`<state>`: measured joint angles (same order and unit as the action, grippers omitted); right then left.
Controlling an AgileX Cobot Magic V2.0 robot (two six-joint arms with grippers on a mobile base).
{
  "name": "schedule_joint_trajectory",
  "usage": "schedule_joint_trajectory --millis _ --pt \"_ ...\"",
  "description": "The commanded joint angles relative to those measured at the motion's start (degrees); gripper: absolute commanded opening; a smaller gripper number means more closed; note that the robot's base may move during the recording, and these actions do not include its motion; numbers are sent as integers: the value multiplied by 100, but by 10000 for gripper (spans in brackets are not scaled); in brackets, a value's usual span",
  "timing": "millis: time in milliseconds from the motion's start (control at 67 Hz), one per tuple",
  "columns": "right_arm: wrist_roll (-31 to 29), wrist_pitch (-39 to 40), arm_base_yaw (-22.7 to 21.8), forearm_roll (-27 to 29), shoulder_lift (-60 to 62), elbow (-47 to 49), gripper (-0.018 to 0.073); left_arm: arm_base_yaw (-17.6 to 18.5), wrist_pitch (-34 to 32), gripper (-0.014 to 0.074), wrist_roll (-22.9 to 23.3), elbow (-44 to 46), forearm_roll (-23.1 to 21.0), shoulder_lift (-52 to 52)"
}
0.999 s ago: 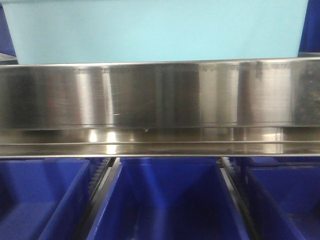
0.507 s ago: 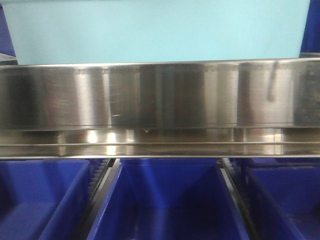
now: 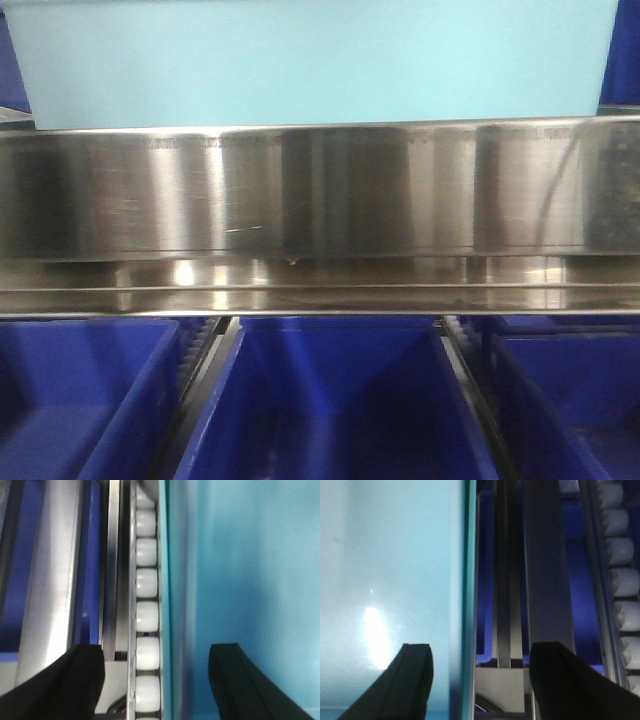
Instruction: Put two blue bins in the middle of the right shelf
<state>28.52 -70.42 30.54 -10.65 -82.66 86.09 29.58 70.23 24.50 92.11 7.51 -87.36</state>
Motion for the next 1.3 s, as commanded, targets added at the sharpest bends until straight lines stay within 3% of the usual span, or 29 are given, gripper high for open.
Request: schedule_joint_trajectory --millis 0,1283 --pt "-58 45 -21 -69 28 -125 318 -13 -27 358 -30 -159 -122 12" --pt "-58 45 -21 139 28 -220 318 -13 -27 358 -30 -295 -225 12"
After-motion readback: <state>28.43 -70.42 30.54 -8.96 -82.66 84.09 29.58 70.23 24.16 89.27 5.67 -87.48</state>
